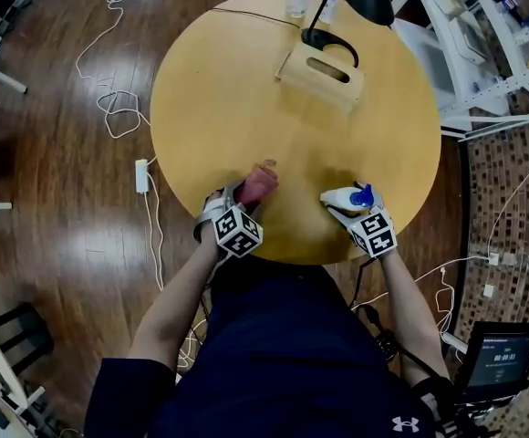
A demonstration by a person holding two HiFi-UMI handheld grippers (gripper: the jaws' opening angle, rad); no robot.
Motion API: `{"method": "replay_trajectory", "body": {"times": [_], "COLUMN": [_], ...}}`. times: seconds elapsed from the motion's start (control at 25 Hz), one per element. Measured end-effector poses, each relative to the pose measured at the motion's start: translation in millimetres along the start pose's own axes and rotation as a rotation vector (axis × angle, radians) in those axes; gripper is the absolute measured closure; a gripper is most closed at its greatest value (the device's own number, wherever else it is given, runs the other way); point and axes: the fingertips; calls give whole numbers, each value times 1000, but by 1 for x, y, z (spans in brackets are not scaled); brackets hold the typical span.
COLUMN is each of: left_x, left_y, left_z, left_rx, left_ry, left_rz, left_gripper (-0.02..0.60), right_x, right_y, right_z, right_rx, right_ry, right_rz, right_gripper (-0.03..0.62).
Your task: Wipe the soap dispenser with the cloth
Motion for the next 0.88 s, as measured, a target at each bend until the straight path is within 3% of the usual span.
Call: {"method": "replay_trajectory", "body": {"times": [0.08, 0.2, 0.4, 0.6, 0.68, 0.76, 0.8, 0.88], "left_x": [7, 9, 8, 10, -4, -44, -70, -121], "left_y": [0, 3, -3, -4, -24, -73, -104, -168], "left_z": [-4, -9, -21, -24, -23, -16, -13, -17], "left_rx": [-37, -86, -90, -119, -223, -362, -388, -319], "left_ry": [16, 21, 19, 21, 57, 113, 143, 222], "left_rz": [24, 46, 2, 12, -69, -250, -357, -533], "left_gripper": [351, 421, 426, 431, 483, 486, 486, 486], "right_x": [3, 8, 14, 15, 17, 21, 23, 23], "right_y": [-5, -17, -20, -22, -22, -25, -27, -36], "right_z": [10, 25, 31, 32, 36, 43, 46, 52], "right_rx": [19, 21, 27, 63, 70, 64, 57, 51], "right_ry": [-28, -19, 50, 70, 72, 67, 64, 52], "right_rz": [-26, -69, -84, -74, -61, -56, -56, -63], "right_gripper": [260, 266, 269, 269, 269, 269, 269, 269]}}
Point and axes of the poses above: the fingertips, and each gripper's own axes: x forward along the fingers, z to its left, y out of its underside, and after that the axes turned 2 degrees about -x, right-handed
